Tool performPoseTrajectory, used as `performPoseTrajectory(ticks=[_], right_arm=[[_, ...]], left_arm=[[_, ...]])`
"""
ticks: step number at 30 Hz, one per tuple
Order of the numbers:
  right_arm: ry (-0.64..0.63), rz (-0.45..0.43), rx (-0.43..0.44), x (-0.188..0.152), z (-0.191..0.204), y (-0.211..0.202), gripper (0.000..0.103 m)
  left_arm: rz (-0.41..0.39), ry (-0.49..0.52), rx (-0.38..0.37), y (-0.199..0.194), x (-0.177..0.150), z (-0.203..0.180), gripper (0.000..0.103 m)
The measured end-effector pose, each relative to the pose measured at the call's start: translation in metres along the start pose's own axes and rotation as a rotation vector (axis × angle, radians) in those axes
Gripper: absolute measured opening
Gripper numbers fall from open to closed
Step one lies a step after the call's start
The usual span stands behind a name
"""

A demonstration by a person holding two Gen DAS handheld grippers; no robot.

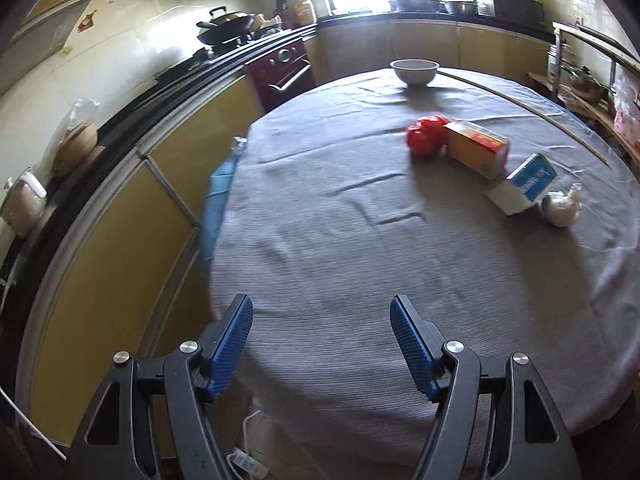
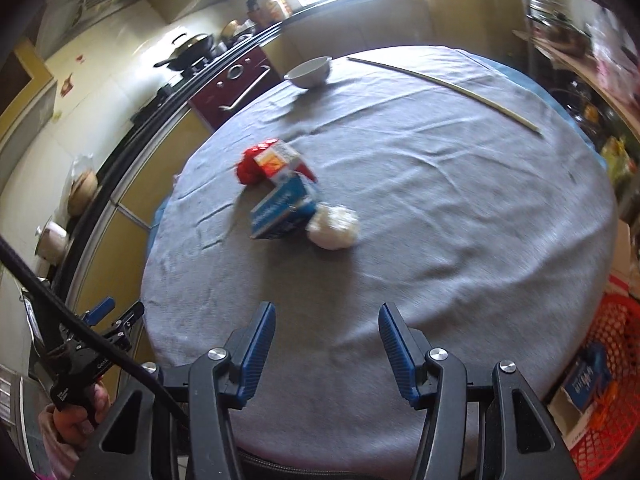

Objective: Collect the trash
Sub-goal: 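Reach both open tools toward the remaining items on the table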

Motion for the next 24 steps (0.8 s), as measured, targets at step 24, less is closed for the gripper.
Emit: performPoseTrajectory(ticks=[24], right_arm=[[-0.025,0.014,-0.065,0.018,-0.018,-0.012,0.058]], left_arm=[[0.082,0.021,0.018,-0.012,-0.025,0.037,0.072]])
Point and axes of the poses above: each gripper's, at about its wrist camera, not at the fingertips, and y roughly the way its jaws point, z to its left, x to its top, the point moved 5 cm from there along y, roughly the way its jaws point, and after that the axes turned 4 degrees about -z, right-handed, at the moved point
